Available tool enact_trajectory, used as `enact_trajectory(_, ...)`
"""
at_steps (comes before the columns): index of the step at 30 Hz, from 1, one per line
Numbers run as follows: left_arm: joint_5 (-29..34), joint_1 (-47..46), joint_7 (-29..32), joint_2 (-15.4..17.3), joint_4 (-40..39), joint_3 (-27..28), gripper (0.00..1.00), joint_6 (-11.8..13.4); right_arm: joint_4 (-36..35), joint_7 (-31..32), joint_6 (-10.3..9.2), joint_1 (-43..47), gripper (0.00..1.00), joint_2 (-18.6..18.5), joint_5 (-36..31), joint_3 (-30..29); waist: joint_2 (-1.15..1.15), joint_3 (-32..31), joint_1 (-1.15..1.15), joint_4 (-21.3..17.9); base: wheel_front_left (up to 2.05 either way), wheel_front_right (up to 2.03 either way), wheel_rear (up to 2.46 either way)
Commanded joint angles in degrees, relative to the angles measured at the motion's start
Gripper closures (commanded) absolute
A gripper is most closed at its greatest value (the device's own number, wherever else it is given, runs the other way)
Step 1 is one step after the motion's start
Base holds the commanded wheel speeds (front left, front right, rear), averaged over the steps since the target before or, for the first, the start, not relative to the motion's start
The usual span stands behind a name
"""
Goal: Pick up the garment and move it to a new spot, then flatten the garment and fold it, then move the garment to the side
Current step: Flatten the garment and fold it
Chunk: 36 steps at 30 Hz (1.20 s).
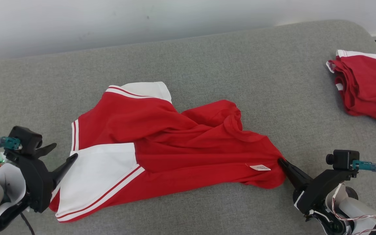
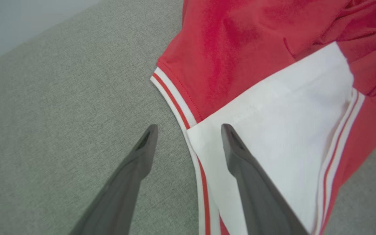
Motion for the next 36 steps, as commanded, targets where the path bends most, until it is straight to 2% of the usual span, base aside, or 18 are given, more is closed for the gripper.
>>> enact_trajectory(1,-0.9,-0.6,-0.5,0.3,0.4,-0.4,0.00,0.0,-0.1,-0.3,-0.06,-0.6,1.00,0.2,0.5,0.1,-0.01,0.3,-0.01,-0.2,0.00,0.00,0.00)
enact_trajectory(7,-4.5,-4.4,-5.2,0.8,5.6,-6.8,0.00,0.0,0.2,-1.7,-0.07,-1.4,1.00,-0.1,0.8,1.2,-0.01,1.6,-0.01,-0.5,0.00,0.00,0.00)
enact_trajectory(14,-10.1,-6.6,-8.2,0.5,8.9,-11.4,0.00,0.0,0.3,-2.8,-0.07,-2.3,1.00,-0.7,1.1,2.1,-0.01,3.2,-0.01,-0.6,0.00,0.00,0.00)
enact_trajectory(25,-15.8,-8.7,-10.2,0.7,8.1,-18.5,0.05,0.0,1.5,-4.2,-0.10,-3.1,1.00,-1.3,2.0,3.3,-0.01,4.7,-0.01,-0.1,0.00,0.00,0.00)
enact_trajectory(26,-16.0,-8.9,-10.5,0.9,7.6,-19.2,0.10,0.0,1.6,-4.4,-0.10,-3.1,1.00,-1.3,2.1,3.3,-0.01,4.7,-0.01,-0.1,0.00,0.00,0.00)
enact_trajectory(29,-15.7,-9.8,-11.8,1.8,6.2,-21.2,0.35,0.0,1.7,-4.7,-0.10,-3.3,1.00,-1.3,2.2,3.6,-0.01,4.7,-0.01,-0.1,0.00,0.00,0.00)
enact_trajectory(31,-14.6,-10.5,-12.9,2.3,5.6,-22.0,0.32,0.0,1.9,-4.9,-0.10,-3.5,1.00,-1.2,2.4,3.7,-0.01,4.7,-0.01,-0.1,0.00,0.00,0.00)
enact_trajectory(32,-14.2,-10.5,-13.3,2.3,5.2,-22.4,0.35,0.0,1.9,-5.0,-0.10,-3.6,1.00,-1.2,2.6,3.8,-0.01,4.6,-0.01,-0.1,0.00,0.00,0.00)
enact_trajectory(33,-13.8,-10.6,-13.6,2.3,4.7,-22.9,0.53,0.0,2.0,-5.1,-0.10,-3.6,1.00,-1.2,2.7,3.9,-0.01,4.6,-0.01,0.0,0.00,0.00,0.00)
enact_trajectory(35,-13.0,-10.8,-13.9,2.6,4.1,-23.7,0.76,0.0,2.0,-5.4,-0.09,-3.6,1.00,-1.1,2.9,4.1,-0.01,4.5,-0.01,0.1,0.00,0.00,0.00)
enact_trajectory(36,-12.8,-10.8,-13.9,2.7,3.8,-24.0,0.96,0.0,2.0,-5.4,-0.09,-3.6,1.00,-1.1,3.1,4.2,-0.01,4.5,-0.01,0.2,0.00,0.00,0.00)
